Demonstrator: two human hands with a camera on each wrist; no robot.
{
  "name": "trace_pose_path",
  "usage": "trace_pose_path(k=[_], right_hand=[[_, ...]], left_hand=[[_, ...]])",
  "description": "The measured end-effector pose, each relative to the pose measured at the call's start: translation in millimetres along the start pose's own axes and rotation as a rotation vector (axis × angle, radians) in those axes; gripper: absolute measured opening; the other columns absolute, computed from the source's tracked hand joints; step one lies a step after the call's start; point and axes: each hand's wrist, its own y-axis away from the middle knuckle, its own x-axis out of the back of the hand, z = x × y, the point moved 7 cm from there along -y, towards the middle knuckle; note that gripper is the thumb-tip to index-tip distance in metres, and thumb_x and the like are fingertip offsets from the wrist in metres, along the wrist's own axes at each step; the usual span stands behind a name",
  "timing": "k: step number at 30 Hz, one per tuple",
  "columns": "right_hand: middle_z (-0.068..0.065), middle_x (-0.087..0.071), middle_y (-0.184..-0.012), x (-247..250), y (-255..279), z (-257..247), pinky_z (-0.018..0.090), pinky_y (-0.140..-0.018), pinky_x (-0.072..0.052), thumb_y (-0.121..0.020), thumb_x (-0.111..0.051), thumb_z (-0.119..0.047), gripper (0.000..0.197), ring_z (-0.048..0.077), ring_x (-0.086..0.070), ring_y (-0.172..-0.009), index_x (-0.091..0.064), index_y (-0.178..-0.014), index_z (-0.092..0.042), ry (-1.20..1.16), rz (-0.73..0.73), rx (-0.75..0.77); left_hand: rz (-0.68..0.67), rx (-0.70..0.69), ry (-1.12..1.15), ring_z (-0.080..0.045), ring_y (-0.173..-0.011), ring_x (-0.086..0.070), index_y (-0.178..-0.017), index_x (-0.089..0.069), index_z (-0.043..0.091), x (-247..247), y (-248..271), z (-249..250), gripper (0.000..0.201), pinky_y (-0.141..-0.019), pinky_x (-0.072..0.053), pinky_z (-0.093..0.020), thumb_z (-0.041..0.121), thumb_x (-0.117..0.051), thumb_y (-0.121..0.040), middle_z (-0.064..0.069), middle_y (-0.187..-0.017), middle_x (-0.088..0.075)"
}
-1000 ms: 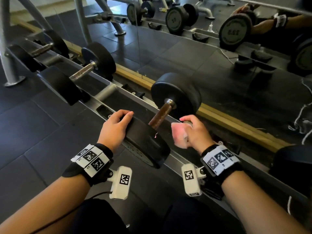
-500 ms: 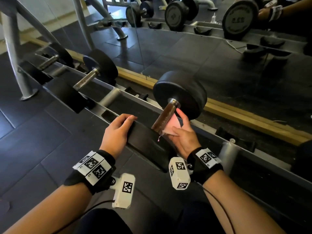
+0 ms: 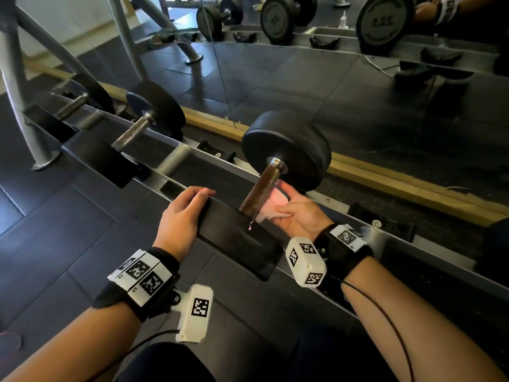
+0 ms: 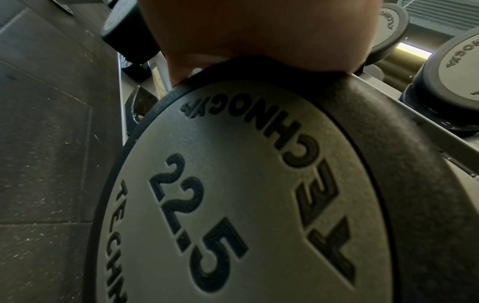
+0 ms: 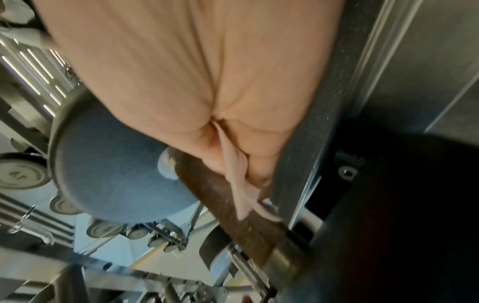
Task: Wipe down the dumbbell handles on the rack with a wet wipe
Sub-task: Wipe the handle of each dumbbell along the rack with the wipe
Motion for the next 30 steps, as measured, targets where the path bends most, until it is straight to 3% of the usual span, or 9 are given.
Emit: trace_pose_path(k=[4,8,12,14,16,18,23,27,30], right_hand=[[0.014,-0.054,-0.136,0,9,8,0.043,-0.084,-0.058,-0.09,-0.037,0.017,0.085,0.032,-0.063,-0.117,-0.022,-0.153,-0.036,-0.027,-0.052,0.039],[0.019,-0.056,-0.137,10,18,12,0.041,-0.085,-0.057,-0.088,-0.038,0.016,0.069,0.034,-0.061,-0.119,-0.039,-0.147,-0.02,-0.032,-0.09,0.048],[0.023,-0.062,-0.128,11,3,5,0.03,-0.071,-0.058,-0.089,-0.034,0.014,0.055,0.028,-0.07,-0.105,-0.049,-0.139,-0.004,-0.077,-0.025,-0.006],[0.019,-0.068,-0.121,7,-9,-2,0.032,-0.081,-0.057,-0.088,-0.031,0.015,0.053,0.027,-0.069,-0.106,-0.056,-0.131,-0.005,-0.108,-0.002,0.017],[0.014,-0.071,-0.116,2,-15,-9,0.042,-0.103,-0.046,-0.087,-0.029,0.016,0.055,0.026,-0.066,-0.112,-0.061,-0.124,-0.01,-0.073,0.016,0.048],[0.014,-0.068,-0.124,-1,-14,-8,0.047,-0.11,-0.04,-0.083,-0.031,0.017,0.064,0.028,-0.061,-0.12,-0.055,-0.134,-0.011,-0.057,-0.007,0.059],[0.016,-0.054,-0.14,5,8,4,0.046,-0.105,-0.046,-0.085,-0.031,0.019,0.073,0.031,-0.056,-0.127,-0.041,-0.148,-0.016,-0.026,-0.062,0.104],[0.015,-0.06,-0.131,9,13,6,0.034,-0.083,-0.057,-0.087,-0.03,0.019,0.068,0.029,-0.061,-0.12,-0.048,-0.143,-0.015,-0.032,0.002,0.102],[0.015,-0.064,-0.126,5,0,7,0.034,-0.086,-0.057,-0.092,-0.036,0.013,0.053,0.026,-0.065,-0.112,-0.057,-0.134,-0.011,-0.029,0.059,0.088]], left_hand=[[0.001,-0.007,0.003,-0.019,-0.109,-0.06,-0.112,-0.069,0.029,0,-1,-2,0.028,-0.098,-0.049,-0.04,0.039,-0.044,-0.104,0.004,-0.113,-0.066],[-0.008,-0.013,0.013,-0.018,-0.108,-0.06,-0.111,-0.069,0.03,-1,-2,-4,0.028,-0.091,-0.049,-0.034,0.04,-0.044,-0.104,0.004,-0.113,-0.066],[0.006,-0.014,0.022,-0.016,-0.106,-0.062,-0.108,-0.07,0.031,0,-4,-5,0.027,-0.09,-0.049,-0.031,0.041,-0.046,-0.103,0.006,-0.11,-0.067],[0.011,-0.017,0.022,-0.017,-0.106,-0.062,-0.108,-0.071,0.03,0,-4,-5,0.027,-0.09,-0.049,-0.032,0.04,-0.046,-0.104,0.005,-0.11,-0.067],[0.014,-0.018,0.024,-0.019,-0.106,-0.063,-0.107,-0.071,0.029,0,-3,-5,0.027,-0.092,-0.05,-0.035,0.039,-0.046,-0.104,0.003,-0.109,-0.068],[0.012,-0.02,0.019,-0.019,-0.106,-0.063,-0.108,-0.071,0.03,0,-3,-5,0.027,-0.094,-0.05,-0.037,0.041,-0.046,-0.103,0.004,-0.109,-0.068],[-0.001,-0.011,0.032,-0.018,-0.104,-0.063,-0.109,-0.07,0.032,0,-3,-6,0.027,-0.091,-0.051,-0.037,0.043,-0.045,-0.103,0.004,-0.11,-0.067],[-0.018,-0.018,0.035,-0.016,-0.104,-0.062,-0.11,-0.069,0.032,-1,-3,-6,0.028,-0.083,-0.048,-0.03,0.046,-0.046,-0.101,0.005,-0.111,-0.066],[-0.018,-0.02,0.044,-0.016,-0.105,-0.062,-0.109,-0.07,0.033,-1,-2,-4,0.04,-0.086,-0.048,-0.031,0.057,-0.045,-0.089,0.006,-0.11,-0.067]])
